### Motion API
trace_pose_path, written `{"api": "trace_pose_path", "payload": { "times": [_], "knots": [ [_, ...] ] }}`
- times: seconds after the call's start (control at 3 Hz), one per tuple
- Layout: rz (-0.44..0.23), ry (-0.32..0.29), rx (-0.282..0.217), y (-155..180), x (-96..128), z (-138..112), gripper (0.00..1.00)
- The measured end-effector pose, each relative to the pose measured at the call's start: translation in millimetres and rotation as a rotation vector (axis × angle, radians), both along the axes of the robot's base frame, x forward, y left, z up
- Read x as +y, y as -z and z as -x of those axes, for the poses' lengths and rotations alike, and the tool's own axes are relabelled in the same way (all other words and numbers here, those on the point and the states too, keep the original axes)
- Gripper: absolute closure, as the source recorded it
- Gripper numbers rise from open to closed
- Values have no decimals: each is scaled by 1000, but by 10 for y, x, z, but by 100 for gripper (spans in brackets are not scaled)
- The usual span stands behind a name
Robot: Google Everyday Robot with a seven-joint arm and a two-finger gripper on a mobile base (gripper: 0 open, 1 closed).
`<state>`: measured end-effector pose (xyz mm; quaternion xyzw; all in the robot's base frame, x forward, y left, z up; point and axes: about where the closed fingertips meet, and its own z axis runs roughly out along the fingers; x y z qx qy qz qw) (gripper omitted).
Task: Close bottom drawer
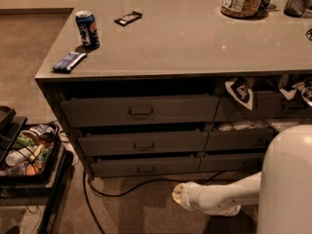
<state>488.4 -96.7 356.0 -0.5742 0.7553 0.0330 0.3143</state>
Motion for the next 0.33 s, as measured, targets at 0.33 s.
{"api": "trace_pose_path", "payload": {
  "times": [0.33],
  "knots": [
    [0, 0, 0, 0, 0, 0, 12]
  ]
}}
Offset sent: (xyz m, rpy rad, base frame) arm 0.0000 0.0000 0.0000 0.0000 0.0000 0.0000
